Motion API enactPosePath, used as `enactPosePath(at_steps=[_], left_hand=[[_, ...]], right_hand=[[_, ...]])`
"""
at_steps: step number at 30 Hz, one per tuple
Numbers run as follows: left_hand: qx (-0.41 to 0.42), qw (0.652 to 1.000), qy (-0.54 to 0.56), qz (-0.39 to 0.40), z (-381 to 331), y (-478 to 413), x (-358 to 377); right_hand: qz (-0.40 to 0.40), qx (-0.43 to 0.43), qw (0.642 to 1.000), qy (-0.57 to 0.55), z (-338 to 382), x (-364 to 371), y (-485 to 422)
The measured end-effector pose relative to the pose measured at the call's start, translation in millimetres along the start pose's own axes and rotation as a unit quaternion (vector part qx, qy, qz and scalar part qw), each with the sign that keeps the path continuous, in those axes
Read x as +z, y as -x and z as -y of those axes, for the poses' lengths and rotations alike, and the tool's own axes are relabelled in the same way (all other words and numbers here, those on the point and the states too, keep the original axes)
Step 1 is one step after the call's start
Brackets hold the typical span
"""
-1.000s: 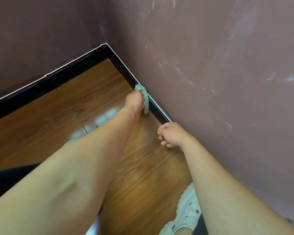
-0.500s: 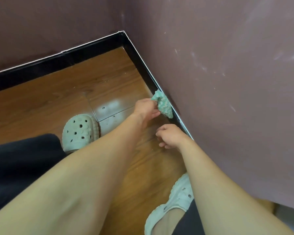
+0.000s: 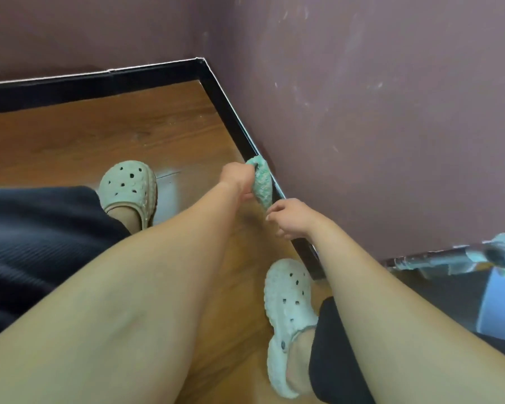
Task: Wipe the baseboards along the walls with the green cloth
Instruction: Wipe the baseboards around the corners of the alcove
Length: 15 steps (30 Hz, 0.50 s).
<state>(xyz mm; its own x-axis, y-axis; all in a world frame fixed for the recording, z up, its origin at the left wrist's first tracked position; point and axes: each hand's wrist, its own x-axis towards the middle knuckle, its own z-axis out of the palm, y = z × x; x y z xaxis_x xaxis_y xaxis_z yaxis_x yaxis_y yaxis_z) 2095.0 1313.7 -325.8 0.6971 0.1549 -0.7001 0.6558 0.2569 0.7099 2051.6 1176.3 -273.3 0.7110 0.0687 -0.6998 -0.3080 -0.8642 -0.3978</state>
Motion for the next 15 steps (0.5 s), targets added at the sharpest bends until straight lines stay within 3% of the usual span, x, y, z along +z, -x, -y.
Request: enactPosePath(at_steps=[3, 6, 11, 13, 15], left_hand=[[0.022, 0.999, -0.035, 0.033, 4.8, 21.2, 14.1], [0.065, 0.985, -0.154, 0.049, 11.0, 36.5, 24.8], [0.153, 0.916, -0.365, 0.069, 9.0, 61.7, 51.1], [0.162, 0.906, -0.38, 0.096, 9.2, 70.3, 62.7], [0.149, 0.917, -0.361, 0.087, 9.9, 75.4, 64.8]], right_hand=[[-0.033, 0.013, 0.999, -0.022, -19.4, -12.8, 12.1], [-0.04, 0.008, 0.998, -0.047, -38.5, -12.9, 20.4], [-0.01, 0.01, 0.996, -0.088, -74.5, -3.9, 19.5], [0.004, 0.006, 0.994, -0.11, -77.6, -7.3, 17.0], [0.015, -0.007, 0.985, -0.17, -75.2, -9.2, 12.5]])
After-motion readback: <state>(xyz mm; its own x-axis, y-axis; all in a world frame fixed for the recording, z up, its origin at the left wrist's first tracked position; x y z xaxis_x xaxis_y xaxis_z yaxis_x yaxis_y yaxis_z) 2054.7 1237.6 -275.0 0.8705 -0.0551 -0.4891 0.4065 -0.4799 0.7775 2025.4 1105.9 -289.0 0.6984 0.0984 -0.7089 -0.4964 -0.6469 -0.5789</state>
